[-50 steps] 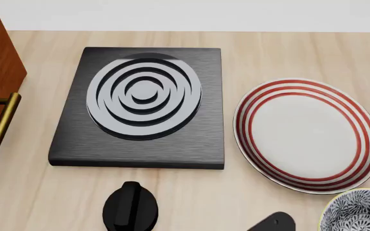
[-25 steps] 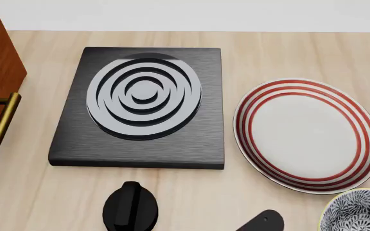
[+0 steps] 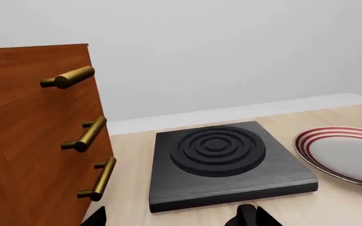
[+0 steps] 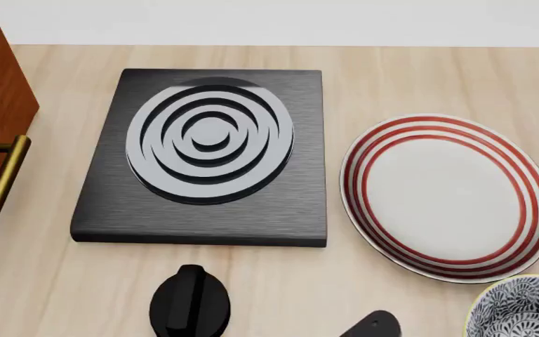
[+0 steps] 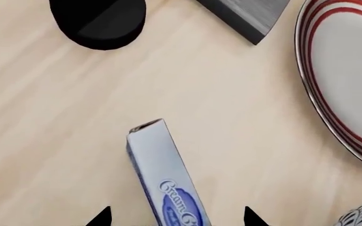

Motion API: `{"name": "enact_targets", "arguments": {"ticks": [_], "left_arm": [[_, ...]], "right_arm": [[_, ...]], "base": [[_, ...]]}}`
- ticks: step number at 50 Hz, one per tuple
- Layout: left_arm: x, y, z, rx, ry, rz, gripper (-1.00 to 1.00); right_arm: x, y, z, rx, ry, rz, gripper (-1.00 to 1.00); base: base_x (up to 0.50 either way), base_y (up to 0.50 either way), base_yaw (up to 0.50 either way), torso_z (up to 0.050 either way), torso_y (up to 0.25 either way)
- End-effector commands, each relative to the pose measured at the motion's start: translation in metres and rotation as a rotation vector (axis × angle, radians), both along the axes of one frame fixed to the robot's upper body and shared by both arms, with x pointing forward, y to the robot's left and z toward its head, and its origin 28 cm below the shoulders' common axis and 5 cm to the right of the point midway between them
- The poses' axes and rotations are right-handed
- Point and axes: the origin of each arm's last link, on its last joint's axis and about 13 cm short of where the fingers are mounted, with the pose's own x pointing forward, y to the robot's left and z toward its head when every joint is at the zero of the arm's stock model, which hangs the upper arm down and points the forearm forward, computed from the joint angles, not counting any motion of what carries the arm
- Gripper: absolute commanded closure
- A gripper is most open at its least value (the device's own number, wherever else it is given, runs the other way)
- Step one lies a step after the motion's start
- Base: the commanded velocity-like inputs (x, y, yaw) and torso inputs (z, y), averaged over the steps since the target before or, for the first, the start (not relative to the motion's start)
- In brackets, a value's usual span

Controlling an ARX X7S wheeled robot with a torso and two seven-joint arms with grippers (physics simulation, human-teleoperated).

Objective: Pick up the cream cheese and put it in the bowl.

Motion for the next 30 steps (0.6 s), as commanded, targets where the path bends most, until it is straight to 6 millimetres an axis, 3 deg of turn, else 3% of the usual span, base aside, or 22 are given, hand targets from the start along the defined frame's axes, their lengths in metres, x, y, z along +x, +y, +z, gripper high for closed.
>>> {"name": "enact_targets", "arguments": {"ticks": [1, 30], "left_arm": [[0.000, 0.000, 0.001, -0.004, 0.000, 0.002, -1.00], [-0.001, 0.000, 0.001, 0.000, -0.001, -0.001, -1.00]], "right_arm": [[0.001, 0.002, -0.005, -0.014, 0.017, 0.012, -1.00], [0.010, 0.000, -0.015, -0.030, 0.051, -0.006, -1.00]], "base": [[0.00, 0.00, 0.00, 0.000, 0.000], [0.00, 0.00, 0.00, 0.000, 0.000]]}}
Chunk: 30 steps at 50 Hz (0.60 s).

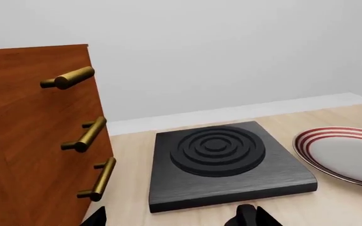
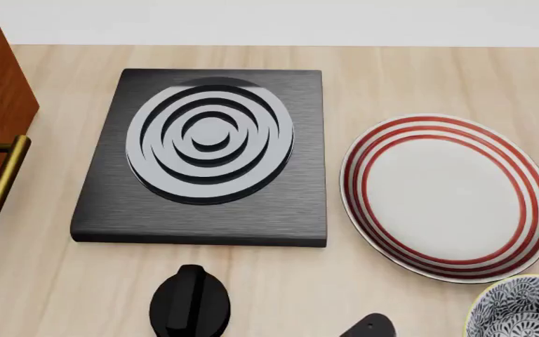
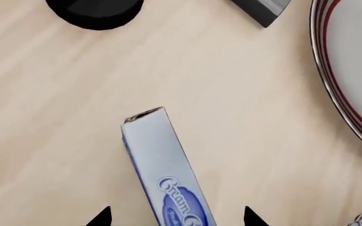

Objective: Pick up the cream cheese and put it in the bowl.

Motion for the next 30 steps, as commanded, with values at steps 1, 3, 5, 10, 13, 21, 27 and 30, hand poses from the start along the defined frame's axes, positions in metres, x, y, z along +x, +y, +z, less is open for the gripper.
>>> {"name": "enact_targets", "arguments": {"ticks": [1, 3, 5, 10, 13, 21, 27, 30], "left_arm": [[0.000, 0.000, 0.000, 0.000, 0.001, -0.001, -1.00], [0.000, 0.000, 0.000, 0.000, 0.000, 0.000, -1.00], [0.000, 0.000, 0.000, 0.002, -0.003, 0.002, -1.00], [0.000, 0.000, 0.001, -0.003, -0.003, 0.003, -1.00], [0.000, 0.000, 0.000, -0.002, -0.003, 0.002, -1.00], [0.000, 0.001, 0.000, -0.003, -0.006, 0.005, -1.00], [-0.001, 0.001, 0.001, -0.004, -0.007, 0.005, -1.00], [-0.001, 0.001, 0.000, -0.004, -0.008, 0.007, -1.00]], "right_arm": [[0.003, 0.000, -0.005, -0.002, 0.015, 0.004, -1.00], [0.004, 0.000, -0.006, -0.010, 0.010, -0.001, -1.00], [0.004, -0.001, -0.008, -0.009, 0.015, -0.002, -1.00], [0.005, -0.001, -0.008, -0.010, 0.017, -0.006, -1.00], [0.004, -0.001, -0.008, -0.011, 0.019, -0.001, -1.00], [0.004, -0.001, -0.012, -0.016, 0.026, 0.002, -1.00], [0.004, -0.001, -0.014, -0.015, 0.031, 0.002, -1.00], [0.004, -0.002, -0.015, -0.016, 0.033, -0.003, -1.00]], "base": [[0.00, 0.00, 0.00, 0.000, 0.000], [0.00, 0.00, 0.00, 0.000, 0.000], [0.00, 0.00, 0.00, 0.000, 0.000], [0.00, 0.00, 0.00, 0.000, 0.000], [0.00, 0.00, 0.00, 0.000, 0.000], [0.00, 0.00, 0.00, 0.000, 0.000], [0.00, 0.00, 0.00, 0.000, 0.000], [0.00, 0.00, 0.00, 0.000, 0.000]]}}
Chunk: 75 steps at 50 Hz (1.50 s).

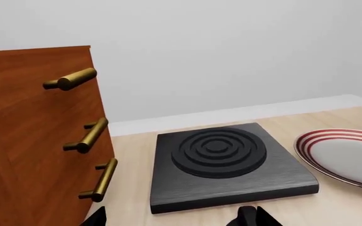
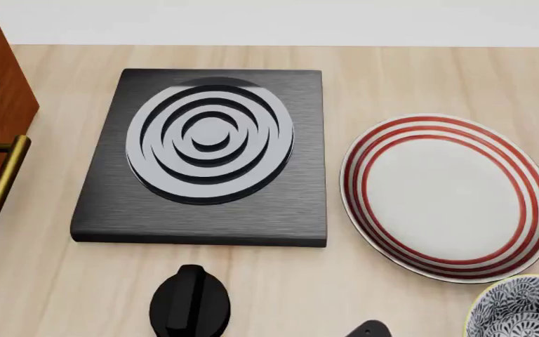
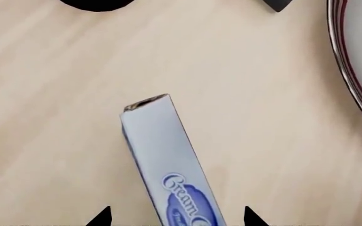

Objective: Pick up the cream cheese and put it in the bowl.

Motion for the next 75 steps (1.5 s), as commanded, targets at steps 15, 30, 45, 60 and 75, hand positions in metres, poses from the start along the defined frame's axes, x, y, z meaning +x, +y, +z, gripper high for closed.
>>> {"name": "enact_targets", "arguments": {"ticks": [15, 30, 45, 60, 75], "left_arm": [[0.000, 0.000, 0.000, 0.001, -0.005, 0.006, -1.00], [-0.001, 0.000, 0.000, -0.001, -0.002, -0.002, -1.00], [-0.001, 0.000, 0.000, -0.002, 0.000, -0.005, -1.00], [-0.001, -0.001, 0.000, 0.001, 0.002, -0.007, -1.00], [-0.001, 0.000, -0.001, 0.001, 0.004, -0.007, -1.00]], "right_arm": [[-0.007, 0.003, -0.002, 0.000, -0.027, 0.034, 1.00], [-0.007, 0.001, 0.026, 0.064, -0.174, -0.017, 1.00], [-0.016, -0.006, 0.053, 0.149, -0.291, -0.083, 1.00], [-0.013, -0.012, 0.077, 0.255, -0.422, -0.175, 1.00], [-0.012, -0.020, 0.094, 0.316, -0.540, -0.250, 1.00]], "base": [[0.00, 0.00, 0.00, 0.000, 0.000], [0.00, 0.00, 0.00, 0.000, 0.000], [0.00, 0.00, 0.00, 0.000, 0.000], [0.00, 0.00, 0.00, 0.000, 0.000], [0.00, 0.00, 0.00, 0.000, 0.000]]}}
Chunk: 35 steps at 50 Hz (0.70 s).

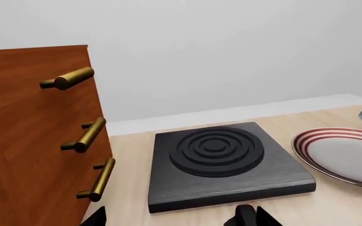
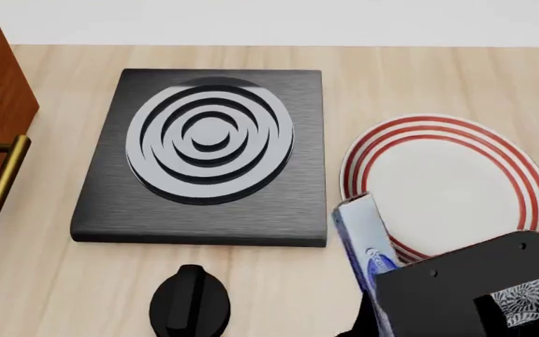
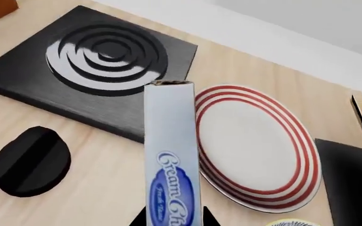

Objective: Pick up the cream cheese and put it in the bowl.

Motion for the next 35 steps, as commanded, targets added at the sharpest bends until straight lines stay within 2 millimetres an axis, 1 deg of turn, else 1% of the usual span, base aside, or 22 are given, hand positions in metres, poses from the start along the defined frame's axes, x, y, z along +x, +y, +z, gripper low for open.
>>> {"name": "enact_targets", "arguments": {"ticks": [1, 4, 25, 35], "left_arm": [[0.000, 0.000, 0.000, 0.001, 0.001, 0.000, -1.00], [0.000, 0.000, 0.000, 0.000, 0.001, -0.001, -1.00], [0.000, 0.000, 0.000, 0.001, 0.002, -0.006, -1.00], [0.000, 0.000, 0.000, 0.001, 0.003, -0.005, -1.00]], "right_arm": [[0.001, -0.007, 0.017, 0.046, -0.112, -0.066, 1.00], [0.000, -0.009, 0.022, 0.075, -0.134, -0.083, 1.00], [-0.005, -0.017, 0.047, 0.124, -0.247, -0.191, 1.00], [-0.004, -0.026, 0.048, 0.131, -0.265, -0.250, 1.00]], "base": [[0.00, 0.00, 0.00, 0.000, 0.000], [0.00, 0.00, 0.00, 0.000, 0.000], [0.00, 0.00, 0.00, 0.000, 0.000], [0.00, 0.00, 0.00, 0.000, 0.000]]}}
